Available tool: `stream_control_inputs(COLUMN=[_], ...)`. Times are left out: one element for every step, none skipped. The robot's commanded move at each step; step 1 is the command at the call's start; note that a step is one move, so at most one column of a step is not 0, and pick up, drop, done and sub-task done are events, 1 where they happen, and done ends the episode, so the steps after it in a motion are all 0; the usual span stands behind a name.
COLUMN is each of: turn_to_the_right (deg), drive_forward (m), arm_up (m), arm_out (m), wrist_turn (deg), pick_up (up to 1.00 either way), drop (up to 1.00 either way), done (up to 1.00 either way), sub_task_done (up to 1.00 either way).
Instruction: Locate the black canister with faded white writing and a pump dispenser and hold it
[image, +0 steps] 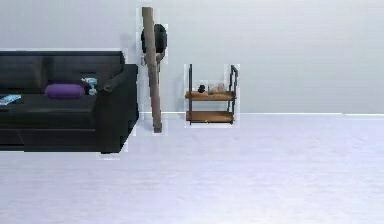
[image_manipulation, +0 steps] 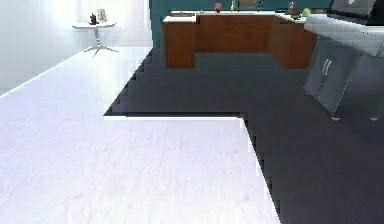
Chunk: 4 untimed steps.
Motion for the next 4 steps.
stream_control_inputs(turn_to_the_right=[0.0, 0.0, -45.0, -30.0], drive_forward=[1.0, 1.0, 0.0, 0.0], arm_up=[0.0, 0.0, 0.0, 0.0], arm_out=[0.0, 0.0, 0.0, 0.0], wrist_turn=[0.0, 0.0, 0.0, 0.0], pick_up=[0.0, 0.0, 0.0, 0.0], drop=[0.0, 0.0, 0.0, 0.0], done=[0.0, 0.0, 0.0, 0.0], sub_task_done=[0.0, 0.0, 0.0, 0.0])
